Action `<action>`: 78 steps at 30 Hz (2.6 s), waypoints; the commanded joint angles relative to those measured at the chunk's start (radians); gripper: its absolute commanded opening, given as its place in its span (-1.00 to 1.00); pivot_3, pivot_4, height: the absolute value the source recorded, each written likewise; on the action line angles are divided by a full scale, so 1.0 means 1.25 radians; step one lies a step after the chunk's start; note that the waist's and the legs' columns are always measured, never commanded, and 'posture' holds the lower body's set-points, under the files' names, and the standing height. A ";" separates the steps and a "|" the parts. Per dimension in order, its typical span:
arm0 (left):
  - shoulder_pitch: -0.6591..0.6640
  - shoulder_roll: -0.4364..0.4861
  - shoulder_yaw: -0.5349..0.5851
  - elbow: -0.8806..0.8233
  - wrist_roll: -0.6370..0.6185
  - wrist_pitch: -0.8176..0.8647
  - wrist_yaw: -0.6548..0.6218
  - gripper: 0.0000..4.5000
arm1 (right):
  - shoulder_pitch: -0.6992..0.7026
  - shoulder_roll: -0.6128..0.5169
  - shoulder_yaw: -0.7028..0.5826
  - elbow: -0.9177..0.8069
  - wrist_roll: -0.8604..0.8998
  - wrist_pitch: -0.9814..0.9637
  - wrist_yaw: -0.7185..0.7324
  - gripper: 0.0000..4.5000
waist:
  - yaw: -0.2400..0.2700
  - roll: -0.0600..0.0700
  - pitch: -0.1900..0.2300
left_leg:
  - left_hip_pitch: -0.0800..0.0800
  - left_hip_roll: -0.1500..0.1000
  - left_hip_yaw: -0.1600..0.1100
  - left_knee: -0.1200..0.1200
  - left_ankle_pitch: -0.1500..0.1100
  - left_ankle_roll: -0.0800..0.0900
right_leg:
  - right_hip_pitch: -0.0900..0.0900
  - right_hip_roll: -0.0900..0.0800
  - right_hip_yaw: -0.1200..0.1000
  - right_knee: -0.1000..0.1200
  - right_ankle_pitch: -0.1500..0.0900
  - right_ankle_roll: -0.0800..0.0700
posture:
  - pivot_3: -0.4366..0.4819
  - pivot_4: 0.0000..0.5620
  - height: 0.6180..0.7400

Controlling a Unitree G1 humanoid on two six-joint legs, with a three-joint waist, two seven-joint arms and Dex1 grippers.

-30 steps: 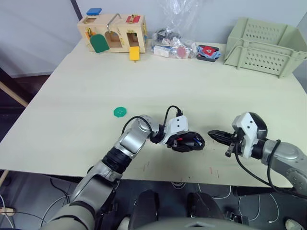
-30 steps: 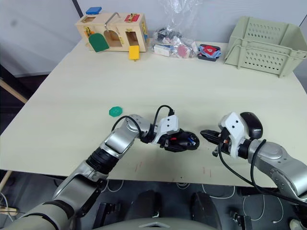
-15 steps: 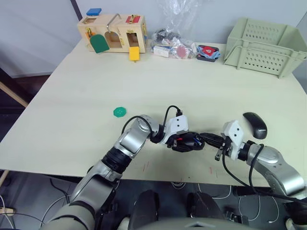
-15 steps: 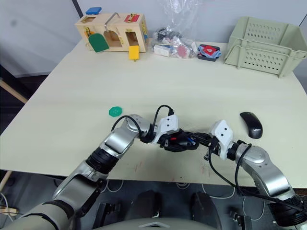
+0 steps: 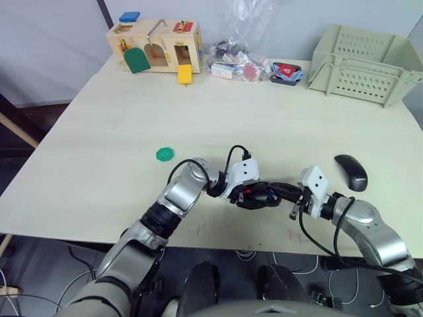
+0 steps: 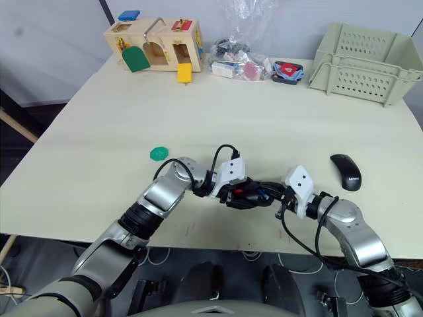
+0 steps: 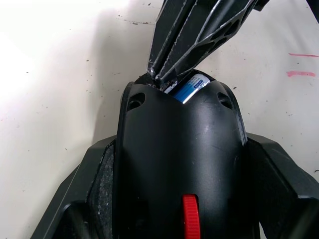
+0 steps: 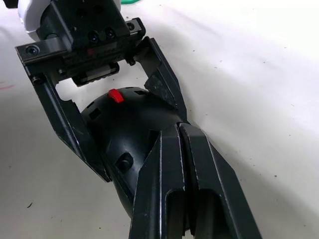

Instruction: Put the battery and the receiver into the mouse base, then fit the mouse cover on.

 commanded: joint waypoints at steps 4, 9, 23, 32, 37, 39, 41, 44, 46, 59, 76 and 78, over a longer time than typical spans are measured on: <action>0.017 0.016 -0.025 0.025 0.016 0.025 -0.009 0.31 | -0.005 0.011 -0.003 0.029 -0.022 -0.003 0.007 -0.98 | 0.000 0.000 0.000 | 0.000 0.000 0.001 0.000 0.000 0.000 | 0.000 0.000 0.000 0.000 0.000 0.000 | -0.05 -0.47 1.00; 0.019 0.018 -0.026 0.021 0.015 0.028 -0.007 0.31 | 0.004 0.000 0.022 0.066 -0.052 0.011 0.022 -0.98 | -0.001 0.000 0.000 | 0.003 0.000 0.001 0.000 0.000 0.000 | 0.003 0.000 0.000 0.000 0.000 0.000 | -0.05 -0.47 1.00; 0.025 0.026 -0.029 0.019 0.017 0.015 -0.003 0.31 | 0.001 0.006 -0.009 0.081 -0.114 -0.135 0.005 -0.98 | -0.004 0.000 0.000 | 0.012 0.001 0.001 -0.002 0.000 0.000 | 0.010 0.001 0.002 0.000 -0.001 -0.001 | -0.05 -0.47 1.00; 0.026 0.026 -0.027 0.024 0.016 0.008 0.004 0.31 | 0.083 -0.005 -0.120 0.001 0.000 -0.181 0.047 -0.98 | 0.001 0.001 0.001 | 0.011 0.001 0.001 -0.002 0.000 0.000 | 0.010 0.000 0.002 0.000 -0.001 -0.001 | -0.05 -0.47 1.00; 0.028 0.027 -0.025 0.022 0.015 0.008 0.007 0.31 | 0.157 -0.051 -0.184 -0.018 0.069 -0.205 0.146 -0.98 | -0.001 0.001 0.001 | 0.012 0.001 0.001 -0.002 0.000 0.000 | 0.010 0.000 0.002 0.000 -0.001 -0.001 | -0.05 -0.47 1.00; 0.028 0.027 -0.024 0.022 0.015 0.009 0.009 0.31 | 0.181 -0.062 -0.221 -0.010 0.102 -0.217 0.177 -0.87 | -0.001 0.001 0.001 | 0.013 0.001 0.001 -0.002 0.000 0.000 | 0.011 0.000 0.002 0.000 -0.001 -0.001 | -0.05 -0.47 1.00; 0.030 0.028 -0.024 0.018 0.014 0.009 0.009 0.31 | 0.205 -0.072 -0.252 0.001 0.128 -0.231 0.210 -0.62 | -0.001 0.002 0.001 | 0.013 0.001 0.001 -0.002 0.000 0.000 | 0.011 0.000 0.003 0.000 -0.001 -0.001 | -0.05 -0.47 1.00; 0.030 0.028 -0.024 0.017 0.014 0.009 0.009 0.31 | 0.233 -0.077 -0.291 0.012 0.155 -0.246 0.246 0.05 | 0.000 0.001 0.001 | 0.013 0.001 0.001 -0.002 0.000 0.000 | 0.011 0.000 0.003 0.000 -0.001 -0.001 | -0.05 -0.47 1.00; 0.031 0.028 -0.024 0.016 0.014 0.008 0.009 0.31 | 0.252 -0.077 -0.309 0.020 0.161 -0.266 0.270 0.47 | 0.000 0.001 0.001 | 0.013 0.001 0.001 -0.002 0.000 0.000 | 0.011 0.000 0.003 0.000 -0.001 -0.001 | -0.05 -0.47 1.00; 0.042 0.029 -0.015 0.006 0.008 0.008 0.014 0.31 | 0.332 -0.041 -0.369 0.066 0.213 -0.389 0.396 0.98 | -0.001 0.002 0.001 | 0.013 0.001 0.001 -0.002 0.000 0.000 | 0.011 0.000 0.003 0.000 -0.001 -0.001 | -0.05 -0.47 1.00; 0.078 0.043 0.069 -0.042 -0.064 -0.078 0.014 0.94 | 0.330 -0.024 -0.365 0.102 0.216 -0.419 0.432 1.00 | 0.001 0.004 0.002 | 0.013 0.001 0.001 -0.002 0.000 0.000 | 0.010 -0.001 0.003 0.000 -0.001 -0.002 | -0.05 -0.47 1.00; 0.078 0.050 0.083 -0.041 -0.067 -0.089 0.021 0.94 | 0.332 -0.024 -0.366 0.102 0.217 -0.420 0.435 1.00 | 0.001 0.004 0.002 | 0.012 0.001 0.001 -0.002 0.000 0.000 | 0.010 -0.001 0.003 0.000 -0.001 -0.002 | -0.05 -0.47 1.00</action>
